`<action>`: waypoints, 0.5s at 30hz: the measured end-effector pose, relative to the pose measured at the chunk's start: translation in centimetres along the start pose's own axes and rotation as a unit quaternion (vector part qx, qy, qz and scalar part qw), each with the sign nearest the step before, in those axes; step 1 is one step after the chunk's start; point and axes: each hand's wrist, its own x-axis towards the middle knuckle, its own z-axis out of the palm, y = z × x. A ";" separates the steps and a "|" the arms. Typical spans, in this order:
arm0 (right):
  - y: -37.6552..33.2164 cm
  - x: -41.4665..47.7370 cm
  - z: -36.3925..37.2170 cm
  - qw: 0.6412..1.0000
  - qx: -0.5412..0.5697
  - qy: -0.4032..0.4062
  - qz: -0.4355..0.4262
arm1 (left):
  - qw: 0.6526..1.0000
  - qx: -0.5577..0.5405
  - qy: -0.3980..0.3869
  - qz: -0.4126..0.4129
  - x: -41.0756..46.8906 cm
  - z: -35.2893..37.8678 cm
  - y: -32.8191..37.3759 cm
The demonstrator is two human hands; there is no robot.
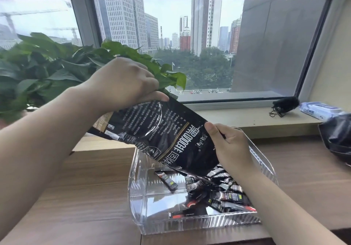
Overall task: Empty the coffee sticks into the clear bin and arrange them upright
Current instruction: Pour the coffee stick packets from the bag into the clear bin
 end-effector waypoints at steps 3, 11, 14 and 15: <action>-0.1 0.5 -0.3 1.000 -0.014 -0.021 -0.003 | 0.999 -0.030 -0.008 -0.027 0.1 -0.3 0.1; -1.6 3.1 -3.0 0.980 -0.093 -0.173 -0.016 | 0.996 -0.072 0.003 -0.057 -0.1 -0.7 0.7; -2.1 3.2 -3.1 0.979 -0.118 -0.163 -0.044 | 0.997 -0.060 0.025 -0.042 -0.2 -0.6 1.0; -2.2 3.2 -3.1 0.979 -0.125 -0.152 -0.049 | 0.997 -0.056 0.028 -0.042 -0.3 -0.5 1.0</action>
